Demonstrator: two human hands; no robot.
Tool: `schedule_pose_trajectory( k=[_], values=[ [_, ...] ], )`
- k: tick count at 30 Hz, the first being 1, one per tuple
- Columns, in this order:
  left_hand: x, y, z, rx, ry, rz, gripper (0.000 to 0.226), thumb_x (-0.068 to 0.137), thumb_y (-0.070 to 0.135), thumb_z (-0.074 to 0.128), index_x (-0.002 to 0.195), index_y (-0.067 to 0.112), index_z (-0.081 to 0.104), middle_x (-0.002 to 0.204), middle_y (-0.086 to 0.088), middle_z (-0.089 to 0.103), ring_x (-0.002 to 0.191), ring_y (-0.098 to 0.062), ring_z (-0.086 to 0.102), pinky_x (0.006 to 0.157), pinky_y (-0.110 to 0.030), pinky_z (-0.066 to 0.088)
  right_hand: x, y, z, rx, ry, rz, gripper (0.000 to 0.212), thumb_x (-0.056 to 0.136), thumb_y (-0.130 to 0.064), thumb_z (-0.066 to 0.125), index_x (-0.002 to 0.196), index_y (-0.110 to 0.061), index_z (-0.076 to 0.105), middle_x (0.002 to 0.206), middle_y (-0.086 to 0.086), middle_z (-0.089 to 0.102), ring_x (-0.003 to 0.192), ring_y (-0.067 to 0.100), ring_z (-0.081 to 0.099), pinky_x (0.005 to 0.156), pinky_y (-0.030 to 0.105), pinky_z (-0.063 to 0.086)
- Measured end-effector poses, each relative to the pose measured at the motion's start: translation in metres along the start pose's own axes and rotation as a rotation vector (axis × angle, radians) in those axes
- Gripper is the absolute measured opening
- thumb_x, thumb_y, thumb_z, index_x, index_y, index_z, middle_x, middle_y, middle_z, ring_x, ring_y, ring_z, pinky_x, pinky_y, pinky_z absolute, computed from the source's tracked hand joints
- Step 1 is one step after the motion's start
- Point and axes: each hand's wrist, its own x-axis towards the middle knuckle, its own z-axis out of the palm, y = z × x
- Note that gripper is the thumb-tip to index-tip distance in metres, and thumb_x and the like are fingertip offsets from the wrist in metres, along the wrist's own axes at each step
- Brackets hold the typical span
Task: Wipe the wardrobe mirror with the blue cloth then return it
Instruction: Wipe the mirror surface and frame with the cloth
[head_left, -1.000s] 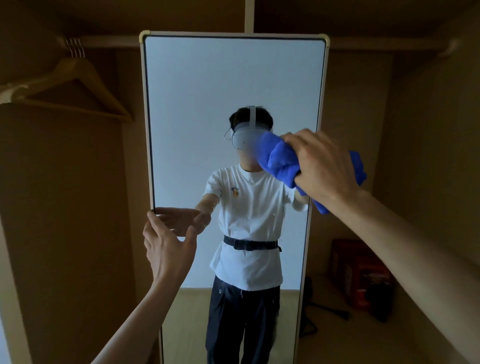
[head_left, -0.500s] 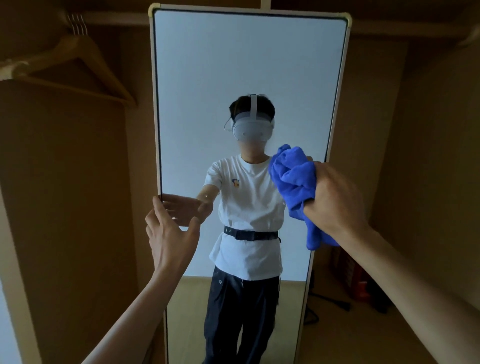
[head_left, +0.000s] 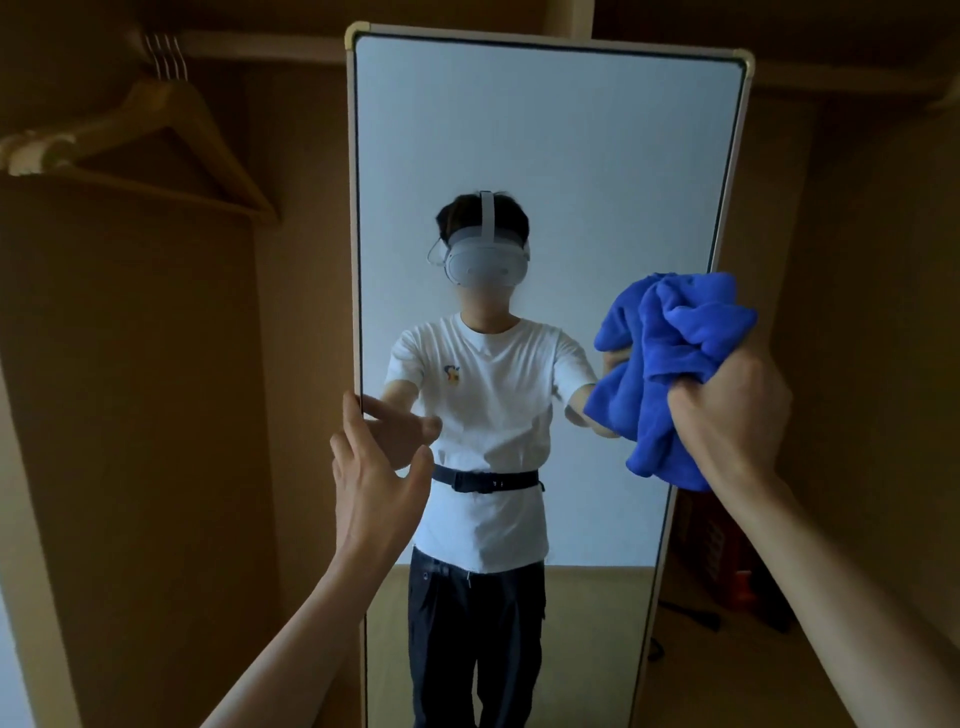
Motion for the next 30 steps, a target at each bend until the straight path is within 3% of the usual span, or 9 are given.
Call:
schedule_pose_trajectory(
  k=[5, 9, 14, 16, 19, 23, 26, 28, 30],
  values=[
    [-0.001, -0.007, -0.003, -0.008, -0.036, 0.015, 0.090, 0.095, 0.032, 0.064, 0.161, 0.029, 0.002, 0.153, -0.008, 0.033, 0.136, -0.030, 0.044, 0.099, -0.046, 0.048, -0.007, -0.016, 0.005, 0.053, 0.045, -0.002, 0.030, 0.078, -0.001, 0.066, 0.107, -0.006, 0.060, 0.084, 0.000, 0.053, 0.074, 0.022, 0.049, 0.067, 0.037, 0.037],
    [0.002, -0.012, -0.005, -0.044, -0.050, 0.031, 0.087, 0.094, 0.031, 0.065, 0.159, 0.029, 0.007, 0.151, -0.007, 0.036, 0.126, -0.025, 0.051, 0.087, -0.037, 0.045, -0.014, -0.032, 0.014, -0.018, -0.056, 0.012, 0.022, 0.081, -0.007, 0.065, 0.101, -0.002, 0.062, 0.080, 0.003, 0.054, 0.071, 0.024, 0.050, 0.065, 0.033, 0.034],
    [0.003, -0.016, -0.015, -0.073, -0.132, 0.036, 0.087, 0.095, 0.032, 0.063, 0.158, 0.038, 0.003, 0.151, 0.008, 0.033, 0.107, 0.000, 0.046, 0.079, -0.029, 0.043, -0.033, -0.080, 0.033, 0.070, -0.124, -0.137, 0.029, 0.081, -0.010, 0.066, 0.108, -0.014, 0.057, 0.097, 0.003, 0.061, 0.081, 0.019, 0.058, 0.067, 0.036, 0.046],
    [0.002, -0.015, -0.020, -0.099, -0.169, 0.032, 0.086, 0.095, 0.030, 0.061, 0.158, 0.041, 0.003, 0.139, 0.020, 0.030, 0.096, 0.016, 0.051, 0.071, -0.018, 0.038, -0.040, -0.100, 0.041, 0.105, -0.152, -0.169, 0.029, 0.079, -0.007, 0.062, 0.105, -0.017, 0.055, 0.092, 0.000, 0.059, 0.080, 0.020, 0.060, 0.066, 0.036, 0.050],
    [0.004, -0.015, -0.027, -0.146, -0.201, 0.030, 0.083, 0.093, 0.021, 0.059, 0.157, 0.040, 0.009, 0.124, 0.036, 0.034, 0.094, 0.040, 0.036, 0.069, -0.010, 0.032, -0.052, -0.127, 0.054, 0.052, -0.221, -0.201, 0.033, 0.076, -0.007, 0.060, 0.109, -0.014, 0.056, 0.096, 0.003, 0.059, 0.082, 0.024, 0.061, 0.065, 0.035, 0.049],
    [0.005, -0.014, -0.032, -0.176, -0.238, 0.047, 0.080, 0.090, 0.012, 0.057, 0.152, 0.041, 0.017, 0.110, 0.067, 0.032, 0.098, 0.037, 0.040, 0.069, -0.008, 0.036, -0.074, -0.168, 0.066, 0.026, -0.167, -0.355, 0.037, 0.065, -0.001, 0.073, 0.100, -0.003, 0.063, 0.087, 0.010, 0.063, 0.075, 0.029, 0.064, 0.063, 0.023, 0.036],
    [0.005, -0.009, -0.041, -0.244, -0.273, 0.021, 0.067, 0.083, 0.022, 0.052, 0.135, 0.056, 0.028, 0.124, 0.046, 0.048, 0.098, 0.033, 0.046, 0.073, -0.011, 0.040, -0.087, -0.191, 0.080, -0.025, -0.267, -0.437, 0.039, 0.070, -0.005, 0.067, 0.108, -0.004, 0.061, 0.095, 0.010, 0.062, 0.086, 0.027, 0.064, 0.069, 0.027, 0.044],
    [0.005, -0.009, -0.045, -0.273, -0.306, -0.007, 0.063, 0.084, 0.023, 0.047, 0.118, 0.073, 0.029, 0.133, 0.034, 0.050, 0.103, 0.023, 0.053, 0.084, -0.024, 0.044, -0.094, -0.199, 0.088, -0.008, -0.364, -0.440, 0.044, 0.075, -0.008, 0.064, 0.118, -0.002, 0.059, 0.100, 0.013, 0.062, 0.091, 0.029, 0.062, 0.077, 0.036, 0.051],
    [0.005, -0.010, -0.049, -0.286, -0.328, -0.013, 0.068, 0.092, 0.018, 0.046, 0.115, 0.079, 0.026, 0.141, 0.027, 0.053, 0.113, 0.009, 0.056, 0.096, -0.034, 0.045, -0.097, -0.200, 0.090, -0.003, -0.351, -0.481, 0.041, 0.073, -0.006, 0.066, 0.114, -0.001, 0.061, 0.095, 0.014, 0.063, 0.084, 0.031, 0.063, 0.071, 0.040, 0.052]
  ],
)
